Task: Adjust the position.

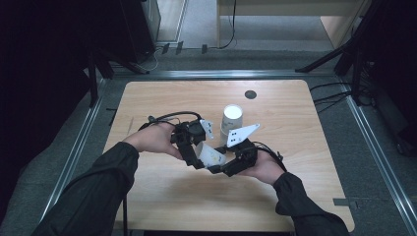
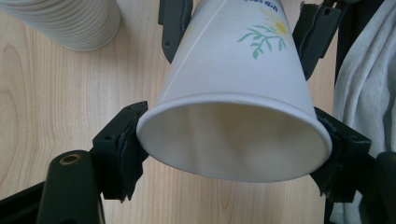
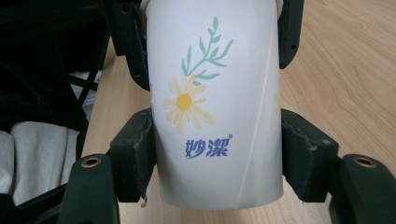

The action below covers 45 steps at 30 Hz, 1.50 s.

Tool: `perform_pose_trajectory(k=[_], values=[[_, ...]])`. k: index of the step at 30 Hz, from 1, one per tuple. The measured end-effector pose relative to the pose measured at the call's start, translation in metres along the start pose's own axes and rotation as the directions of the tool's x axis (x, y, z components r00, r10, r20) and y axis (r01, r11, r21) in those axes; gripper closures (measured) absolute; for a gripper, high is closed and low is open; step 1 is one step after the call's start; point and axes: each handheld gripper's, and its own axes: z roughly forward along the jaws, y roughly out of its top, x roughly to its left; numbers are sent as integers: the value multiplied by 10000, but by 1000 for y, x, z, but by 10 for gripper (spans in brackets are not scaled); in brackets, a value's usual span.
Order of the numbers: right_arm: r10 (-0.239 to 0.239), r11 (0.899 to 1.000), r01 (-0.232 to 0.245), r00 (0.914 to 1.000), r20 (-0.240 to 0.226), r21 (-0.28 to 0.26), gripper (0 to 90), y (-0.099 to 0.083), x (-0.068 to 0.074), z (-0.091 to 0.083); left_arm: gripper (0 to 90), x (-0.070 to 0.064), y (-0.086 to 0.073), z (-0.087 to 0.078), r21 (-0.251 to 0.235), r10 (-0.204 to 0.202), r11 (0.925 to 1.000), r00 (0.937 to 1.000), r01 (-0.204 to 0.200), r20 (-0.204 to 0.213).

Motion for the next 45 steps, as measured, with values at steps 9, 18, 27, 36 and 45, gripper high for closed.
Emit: perform_pose_trajectory(k=[9, 18, 27, 36, 45], values=[[-17, 10000, 17, 10000, 52, -26, 344, 0, 0, -4, 131, 2, -5, -4, -491, -270, 9984, 9995, 262, -144], [53, 9998, -50, 9999, 163, -184, 344, -1, -2, -12, 125, 3, -21, -6, -1580, -715, 9852, 9972, 669, -234], [104, 9987, -91, 9996, 260, -499, 343, -1, -5, -22, 98, 5, -36, -6, -2701, -1242, 9561, 9920, 1134, -234], [235, 9969, -210, 9992, 333, -754, 343, -3, -6, -30, 98, 4, -49, -1, -3731, -1783, 9123, 9839, 1687, 89], [228, 9966, -203, 9992, 314, -801, 342, -3, -7, -31, 98, -1, -63, 12, -5007, -2265, 8358, 9722, 2251, 589]])
